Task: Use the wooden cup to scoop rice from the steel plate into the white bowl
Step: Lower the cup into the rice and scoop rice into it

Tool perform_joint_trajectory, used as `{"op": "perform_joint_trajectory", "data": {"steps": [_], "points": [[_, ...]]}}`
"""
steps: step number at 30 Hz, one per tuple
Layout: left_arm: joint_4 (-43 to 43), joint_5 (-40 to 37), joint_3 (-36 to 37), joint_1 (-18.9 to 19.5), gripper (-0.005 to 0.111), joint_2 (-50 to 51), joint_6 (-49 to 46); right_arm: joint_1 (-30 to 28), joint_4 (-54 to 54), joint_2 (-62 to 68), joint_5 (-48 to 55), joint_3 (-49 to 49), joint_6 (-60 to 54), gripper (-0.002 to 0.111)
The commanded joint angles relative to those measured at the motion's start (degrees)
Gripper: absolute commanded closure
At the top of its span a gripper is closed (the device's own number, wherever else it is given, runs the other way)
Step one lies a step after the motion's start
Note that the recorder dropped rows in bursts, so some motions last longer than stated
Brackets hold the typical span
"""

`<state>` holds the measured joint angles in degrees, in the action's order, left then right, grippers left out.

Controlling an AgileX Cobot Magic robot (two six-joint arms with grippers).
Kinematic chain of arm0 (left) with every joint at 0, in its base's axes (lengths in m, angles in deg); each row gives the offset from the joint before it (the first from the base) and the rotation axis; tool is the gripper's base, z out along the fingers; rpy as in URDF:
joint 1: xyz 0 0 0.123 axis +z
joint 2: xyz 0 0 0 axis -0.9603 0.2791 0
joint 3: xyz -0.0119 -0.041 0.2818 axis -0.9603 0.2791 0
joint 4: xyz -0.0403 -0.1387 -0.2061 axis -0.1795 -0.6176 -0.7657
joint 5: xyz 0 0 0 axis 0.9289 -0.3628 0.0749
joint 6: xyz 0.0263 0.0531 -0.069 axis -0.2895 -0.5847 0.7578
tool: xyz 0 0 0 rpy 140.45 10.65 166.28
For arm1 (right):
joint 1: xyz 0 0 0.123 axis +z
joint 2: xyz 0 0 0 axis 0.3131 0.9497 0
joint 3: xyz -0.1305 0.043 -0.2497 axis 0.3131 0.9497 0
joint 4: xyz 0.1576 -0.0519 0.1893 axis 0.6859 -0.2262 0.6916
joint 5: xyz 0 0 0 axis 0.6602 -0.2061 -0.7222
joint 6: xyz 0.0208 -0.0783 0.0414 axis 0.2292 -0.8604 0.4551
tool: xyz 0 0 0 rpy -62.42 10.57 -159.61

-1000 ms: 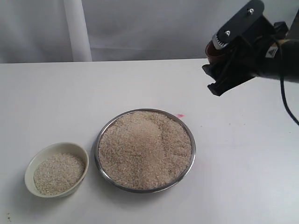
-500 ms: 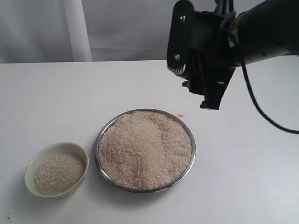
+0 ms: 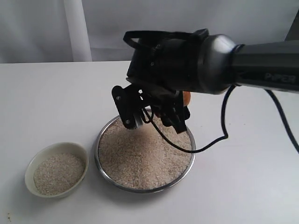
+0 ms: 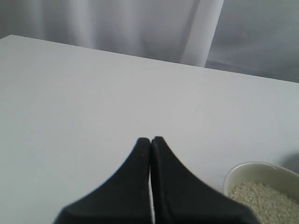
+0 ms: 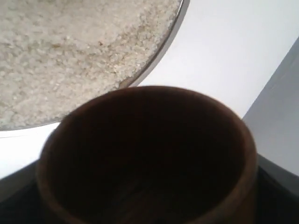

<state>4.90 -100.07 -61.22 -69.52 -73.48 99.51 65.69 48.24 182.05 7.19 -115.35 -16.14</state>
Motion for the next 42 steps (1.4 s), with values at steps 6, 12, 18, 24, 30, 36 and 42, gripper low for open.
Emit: {"op": "perform_joint_trajectory", "data": {"steps": [6,12,18,24,30,36,42], "points": [[-0.3,0.4,-0.2,-0.3,0.107,-0.1,0.1,0.0,-5.1,7.3,4.2,-0.9,0.1,0.108],[-0.3,0.4,-0.2,-0.3,0.107,-0.1,0.1,0.0,-5.4,9.4,3.8,-0.9,-0.2,0.108],[-0.3,0.4,-0.2,-0.3,0.107,-0.1,0.1,0.0,-5.5,10.9,3.2,-0.9,-0.3,0.108],[-0.3,0.4,-0.2,-0.3,0.107,-0.1,0.1,0.2,-5.5,11.4,2.1,-0.9,-0.3,0.108],[-0.3,0.4,-0.2,-0.3,0.107,-0.1,0.1,1.5,-5.4,11.4,0.5,-0.9,-0.5,0.108],[-0.3,0.4,-0.2,-0.3,0.107,-0.1,0.1,2.2,-4.7,11.4,0.3,-0.9,-0.5,0.108],[-0.3,0.4,-0.2,-0.3,0.107,-0.1,0.1,2.4,-4.3,11.4,0.3,-0.9,-0.6,0.108]]}}
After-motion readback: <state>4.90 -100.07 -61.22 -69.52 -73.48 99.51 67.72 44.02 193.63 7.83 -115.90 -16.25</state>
